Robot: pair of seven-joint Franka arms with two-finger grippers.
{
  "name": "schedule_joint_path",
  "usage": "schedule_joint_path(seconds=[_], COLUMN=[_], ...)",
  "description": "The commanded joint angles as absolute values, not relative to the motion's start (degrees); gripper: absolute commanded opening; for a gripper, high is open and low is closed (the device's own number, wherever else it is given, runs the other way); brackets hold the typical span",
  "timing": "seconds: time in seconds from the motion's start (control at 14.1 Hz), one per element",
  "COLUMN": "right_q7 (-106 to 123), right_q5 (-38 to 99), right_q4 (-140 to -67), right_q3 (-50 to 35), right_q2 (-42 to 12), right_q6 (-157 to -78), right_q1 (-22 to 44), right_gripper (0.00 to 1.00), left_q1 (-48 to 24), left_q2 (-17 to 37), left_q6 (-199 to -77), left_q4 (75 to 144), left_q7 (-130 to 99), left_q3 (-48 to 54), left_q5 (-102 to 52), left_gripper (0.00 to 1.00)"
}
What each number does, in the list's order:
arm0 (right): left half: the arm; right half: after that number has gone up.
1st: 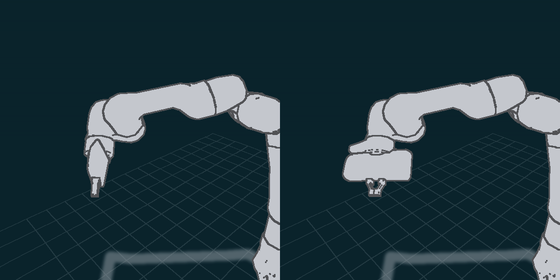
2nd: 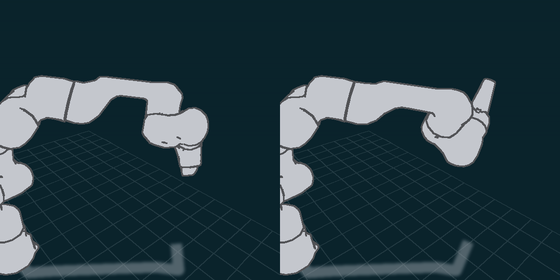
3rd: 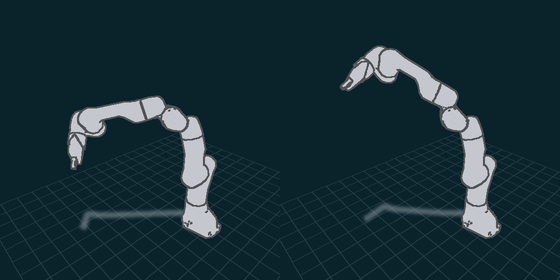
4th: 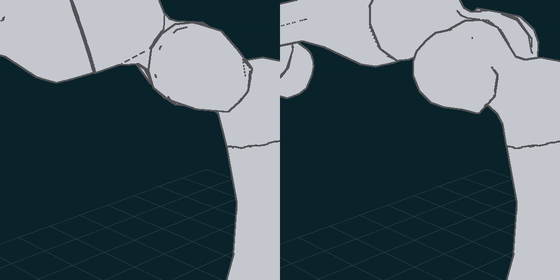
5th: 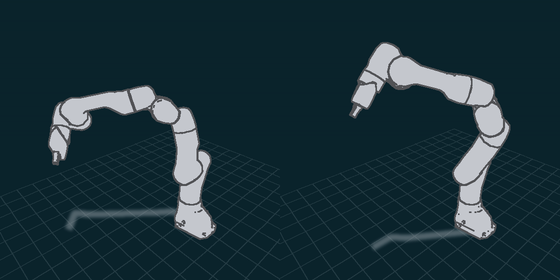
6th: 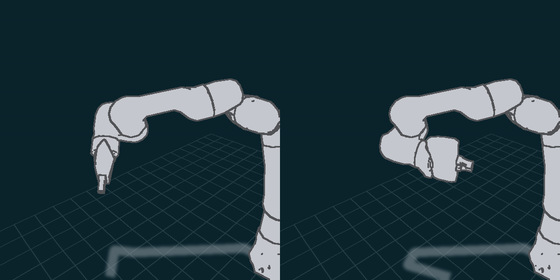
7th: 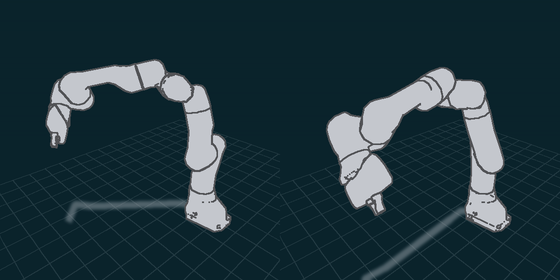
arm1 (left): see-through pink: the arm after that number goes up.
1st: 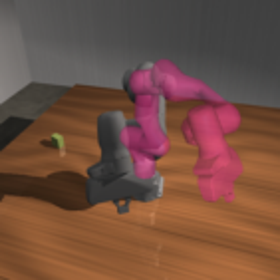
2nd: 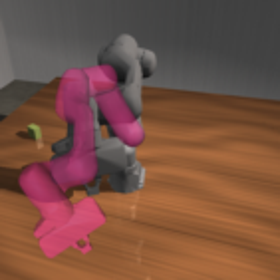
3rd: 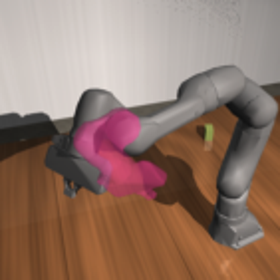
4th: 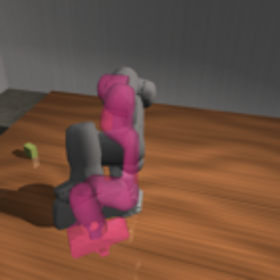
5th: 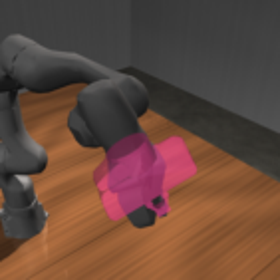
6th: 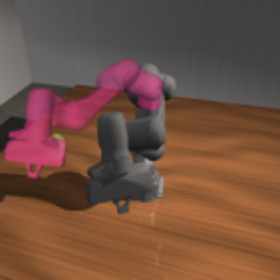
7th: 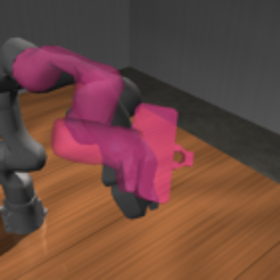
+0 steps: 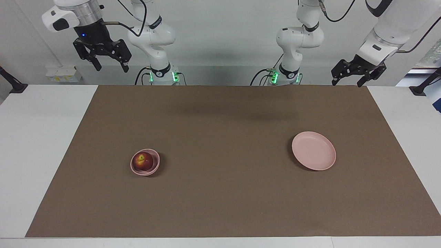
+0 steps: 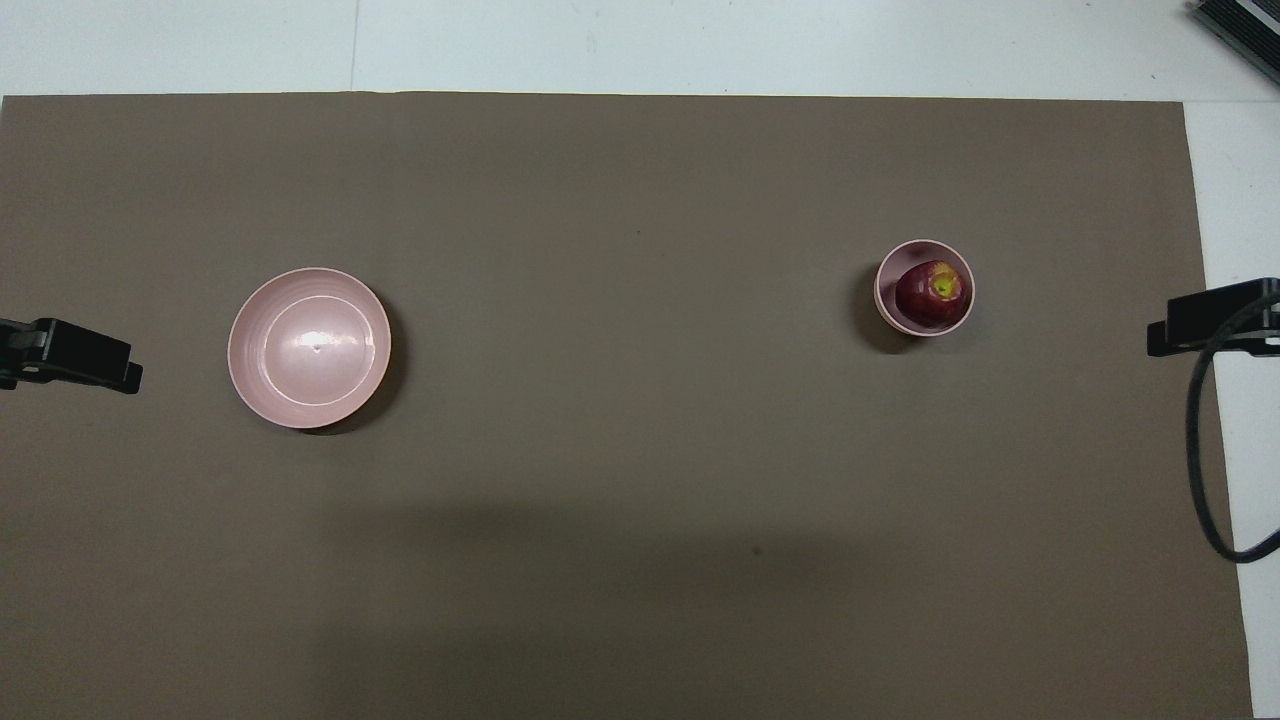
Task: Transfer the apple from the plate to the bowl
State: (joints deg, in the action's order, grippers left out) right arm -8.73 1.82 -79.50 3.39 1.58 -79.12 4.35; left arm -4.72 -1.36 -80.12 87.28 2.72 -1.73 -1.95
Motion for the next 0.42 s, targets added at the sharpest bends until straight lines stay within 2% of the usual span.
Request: schedule_joint_path(seconds=[0.0, 0.35], right_q7=[-7.6, -7.6], right_q5=[1.4, 1.6], right_q4=[-80.6, -80.9], right_q3=[2.9, 2.8], right_q2=[2.5, 2.5], right_q6=[-78.7, -78.7], right_q1=[4.3, 4.5], right_gripper=[1.00, 1.00], left_q1=[-4.1, -4.0], left_q2=[-1.1, -1.1], left_q6=[-78.9, -78.9], left_q4=[86.4, 86.4], left_q7=[2.9, 2.9], left_q3=[-1.5, -1.5], left_q5=[-1.8, -1.9], left_gripper=[1.00, 1.00])
